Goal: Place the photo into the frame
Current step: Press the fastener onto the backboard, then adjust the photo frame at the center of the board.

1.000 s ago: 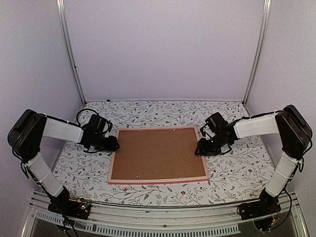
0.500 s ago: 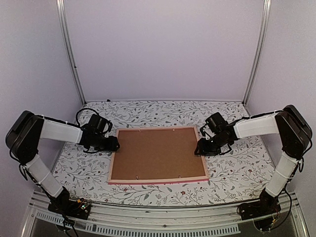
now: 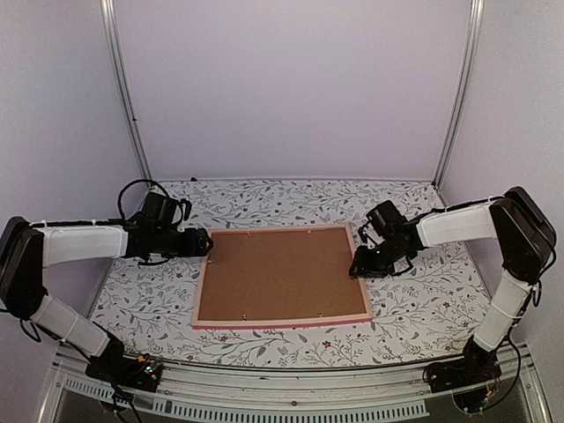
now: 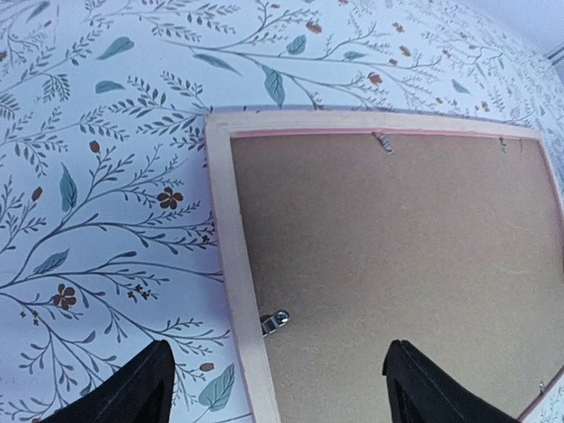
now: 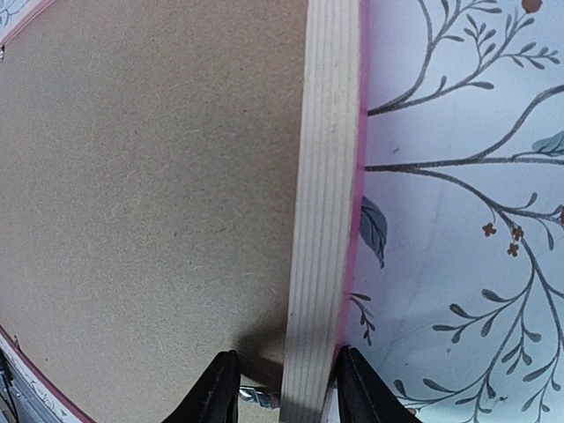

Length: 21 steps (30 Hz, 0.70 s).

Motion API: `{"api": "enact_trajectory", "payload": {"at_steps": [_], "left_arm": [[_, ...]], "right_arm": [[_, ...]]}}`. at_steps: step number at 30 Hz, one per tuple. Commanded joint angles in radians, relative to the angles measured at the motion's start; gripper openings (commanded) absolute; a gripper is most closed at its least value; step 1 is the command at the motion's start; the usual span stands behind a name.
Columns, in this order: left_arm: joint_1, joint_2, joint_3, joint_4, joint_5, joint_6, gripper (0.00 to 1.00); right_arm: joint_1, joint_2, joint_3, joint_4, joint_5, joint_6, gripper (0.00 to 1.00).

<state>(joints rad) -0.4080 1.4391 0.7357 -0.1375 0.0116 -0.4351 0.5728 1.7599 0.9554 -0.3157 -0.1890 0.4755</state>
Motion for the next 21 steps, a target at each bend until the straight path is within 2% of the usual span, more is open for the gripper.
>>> {"api": "enact_trajectory", "payload": {"at_steps": [1,5,9,12,16,21], "left_arm": [[-0.012,-0.091,-0.027,0.013,0.031,-0.009,0.85],[-0.033,-0.144,-0.05,0.05,0.074,0.01,0.83],[-0.099,-0.15,-0.056,0.1,0.12,0.064,0.79],[-0.188,-0.13,-0.051,0.121,0.121,0.102,0.78],[-0.344,-0.072,-0.009,0.121,0.054,0.181,0.77],[-0.5,0.05,0.092,0.092,0.007,0.282,0.76]], "right_arm": [[-0.011,0.054,0.003,0.018,0.031,0.021,0.35],[-0.024,0.059,0.01,0.029,0.03,0.022,0.3],[-0.042,0.068,0.021,0.026,0.027,0.003,0.25],[-0.065,0.076,0.042,0.025,0.021,-0.028,0.18],[-0.093,0.09,0.085,0.015,0.028,-0.083,0.09],[-0.116,0.139,0.158,-0.009,0.047,-0.142,0.06]]}}
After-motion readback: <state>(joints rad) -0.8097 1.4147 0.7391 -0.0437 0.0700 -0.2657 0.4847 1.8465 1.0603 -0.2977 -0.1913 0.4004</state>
